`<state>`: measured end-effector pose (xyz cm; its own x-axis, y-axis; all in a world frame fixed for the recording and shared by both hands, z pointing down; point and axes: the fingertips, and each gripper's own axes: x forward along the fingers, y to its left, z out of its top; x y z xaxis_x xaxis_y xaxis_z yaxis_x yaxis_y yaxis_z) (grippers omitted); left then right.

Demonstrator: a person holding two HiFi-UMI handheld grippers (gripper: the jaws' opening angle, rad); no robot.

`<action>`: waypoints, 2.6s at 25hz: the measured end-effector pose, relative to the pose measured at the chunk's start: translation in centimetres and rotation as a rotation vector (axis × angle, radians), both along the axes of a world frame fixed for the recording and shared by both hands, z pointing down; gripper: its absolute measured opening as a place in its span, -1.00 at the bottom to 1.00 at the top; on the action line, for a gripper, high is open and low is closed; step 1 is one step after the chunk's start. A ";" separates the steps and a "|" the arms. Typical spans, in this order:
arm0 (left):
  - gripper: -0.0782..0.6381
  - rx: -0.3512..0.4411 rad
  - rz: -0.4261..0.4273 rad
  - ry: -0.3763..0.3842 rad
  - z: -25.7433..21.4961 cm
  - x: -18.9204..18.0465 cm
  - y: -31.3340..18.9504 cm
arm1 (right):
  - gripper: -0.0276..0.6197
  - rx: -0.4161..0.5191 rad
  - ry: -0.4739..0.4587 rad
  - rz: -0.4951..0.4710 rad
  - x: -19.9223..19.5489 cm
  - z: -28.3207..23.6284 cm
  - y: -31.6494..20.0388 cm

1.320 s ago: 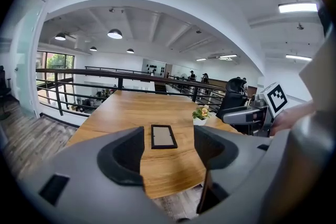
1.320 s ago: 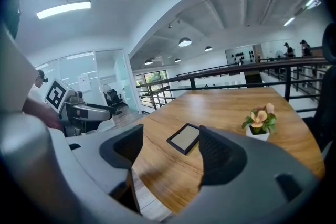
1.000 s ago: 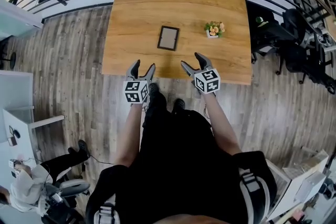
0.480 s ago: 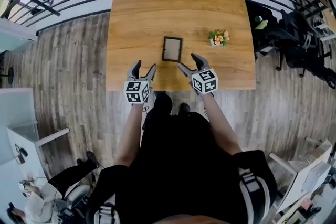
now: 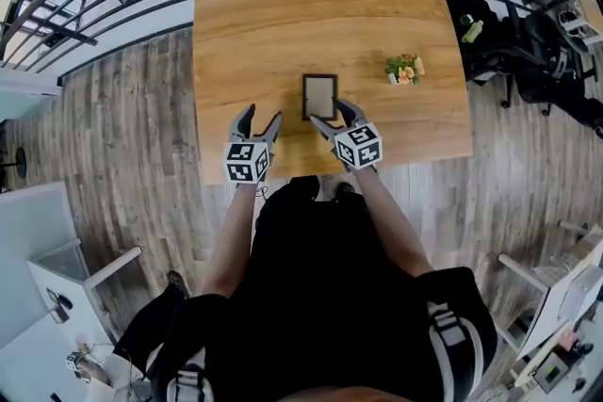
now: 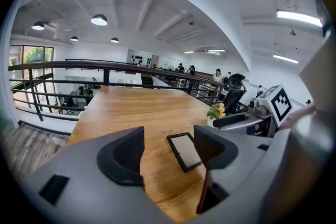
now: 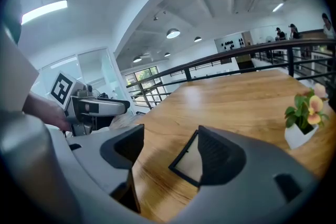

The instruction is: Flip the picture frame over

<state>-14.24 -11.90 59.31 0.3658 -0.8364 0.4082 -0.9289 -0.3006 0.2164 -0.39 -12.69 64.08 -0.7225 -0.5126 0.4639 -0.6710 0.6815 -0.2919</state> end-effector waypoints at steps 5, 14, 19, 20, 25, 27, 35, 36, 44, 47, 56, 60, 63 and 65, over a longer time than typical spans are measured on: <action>0.11 0.002 0.042 0.007 0.4 -1.0 -1.9 | 0.06 -0.012 0.000 0.016 -2.3 0.7 -0.9; 0.11 -0.048 0.113 -0.002 2.3 -1.2 -3.1 | 0.06 -0.081 -0.007 0.081 -3.8 3.6 -1.9; 0.11 -0.069 0.120 -0.003 3.2 -0.8 -3.3 | 0.05 -0.115 0.009 0.097 -3.2 5.3 -1.8; 0.11 -0.072 0.121 -0.004 3.3 -0.8 -3.2 | 0.05 -0.122 0.012 0.099 -3.2 5.6 -1.8; 0.11 -0.082 0.120 -0.003 3.7 -1.1 -2.8 | 0.03 -0.147 0.022 0.098 -4.0 7.0 -1.7; 0.11 -0.086 0.118 -0.003 4.1 -1.4 -2.5 | 0.01 -0.156 0.028 0.091 -4.7 7.6 -1.5; 0.11 -0.114 0.112 0.001 5.4 -2.0 -1.8 | -0.01 -0.180 0.049 0.096 -4.9 8.8 -1.1; 0.11 -0.115 0.112 0.002 5.4 -2.0 -1.8 | -0.01 -0.181 0.051 0.099 -4.8 8.9 -1.1; 0.11 -0.127 0.130 0.004 6.0 -0.9 -1.8 | -0.01 -0.190 0.051 0.116 -4.0 9.2 -1.2; 0.11 -0.131 0.133 0.005 6.0 -0.6 -1.4 | -0.02 -0.201 0.056 0.108 -4.3 9.6 -1.0; 0.11 -0.154 0.122 -0.005 6.7 -1.8 -0.4 | -0.21 -0.237 0.104 0.153 -5.4 11.8 -1.1; 0.11 -0.162 0.121 -0.004 7.0 -2.3 -0.2 | -0.23 -0.253 0.119 0.187 -5.6 12.6 -1.5; 0.11 -0.163 0.120 -0.005 7.1 -2.5 -0.2 | -0.28 -0.258 0.145 0.214 -5.6 13.0 -1.8; 0.11 -0.163 0.118 -0.005 7.0 -2.6 -0.1 | -0.29 -0.266 0.167 0.226 -5.6 13.5 -1.9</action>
<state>-16.84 -12.05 66.34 0.4550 -0.7106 0.5368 -0.8905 -0.3685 0.2670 -5.99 -14.57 77.55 -0.5087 -0.4963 0.7035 -0.8486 0.4267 -0.3127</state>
